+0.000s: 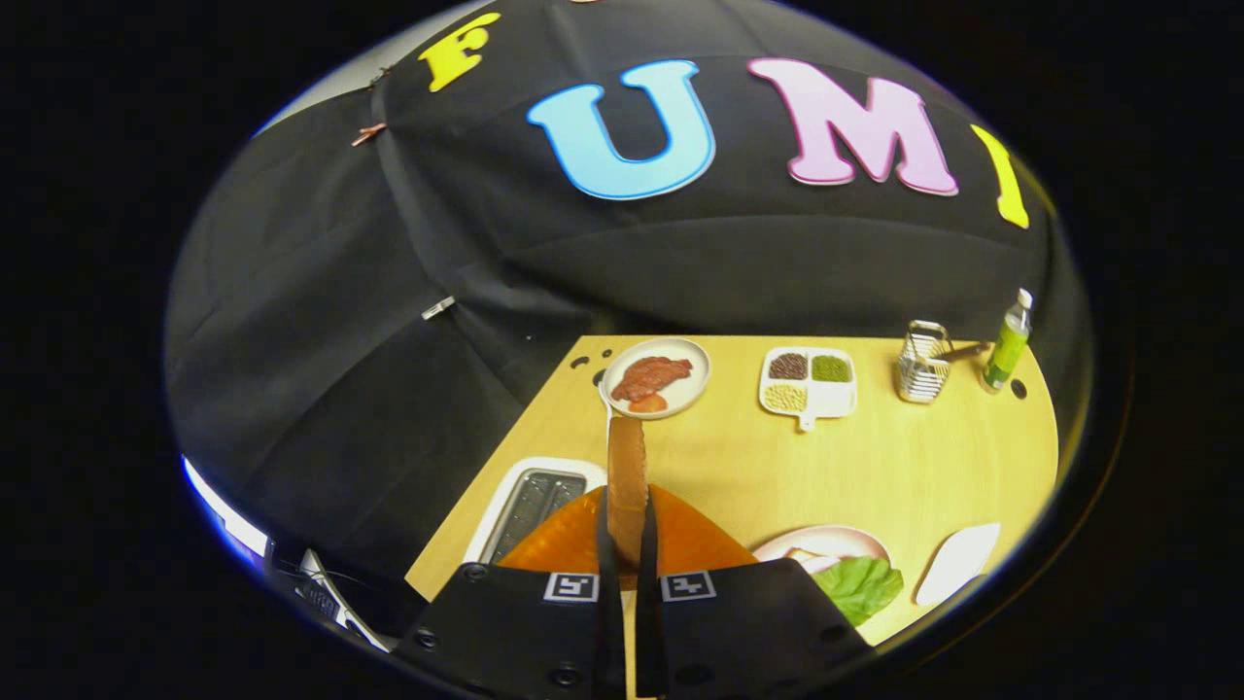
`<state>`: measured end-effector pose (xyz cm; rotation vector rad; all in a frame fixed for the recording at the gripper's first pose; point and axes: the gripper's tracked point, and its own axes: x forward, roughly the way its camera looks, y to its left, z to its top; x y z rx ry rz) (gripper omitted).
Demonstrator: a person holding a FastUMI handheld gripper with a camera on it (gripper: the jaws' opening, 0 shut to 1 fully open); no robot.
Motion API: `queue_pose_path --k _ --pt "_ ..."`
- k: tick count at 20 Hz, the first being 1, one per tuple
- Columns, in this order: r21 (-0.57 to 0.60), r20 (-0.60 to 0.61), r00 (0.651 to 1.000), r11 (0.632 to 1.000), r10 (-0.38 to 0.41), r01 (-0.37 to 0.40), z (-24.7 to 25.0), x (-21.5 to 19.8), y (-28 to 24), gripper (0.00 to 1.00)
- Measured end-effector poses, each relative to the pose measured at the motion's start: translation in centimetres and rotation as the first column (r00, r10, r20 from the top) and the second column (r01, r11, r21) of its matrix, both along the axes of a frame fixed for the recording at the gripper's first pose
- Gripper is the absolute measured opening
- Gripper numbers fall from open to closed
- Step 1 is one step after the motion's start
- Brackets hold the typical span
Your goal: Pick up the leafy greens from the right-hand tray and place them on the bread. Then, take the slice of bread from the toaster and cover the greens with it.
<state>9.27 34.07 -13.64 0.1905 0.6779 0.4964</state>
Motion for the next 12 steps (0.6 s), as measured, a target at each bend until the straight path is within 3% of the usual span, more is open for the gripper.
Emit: queue_pose_path --k 7,12 --pt "-0.018 -0.090 0.988 0.992 -0.127 0.126 -5.5 -0.8 -8.3 0.08" --pt "0.006 -0.182 0.970 0.986 -0.164 0.168 -9.7 -1.3 -10.9 0.08"
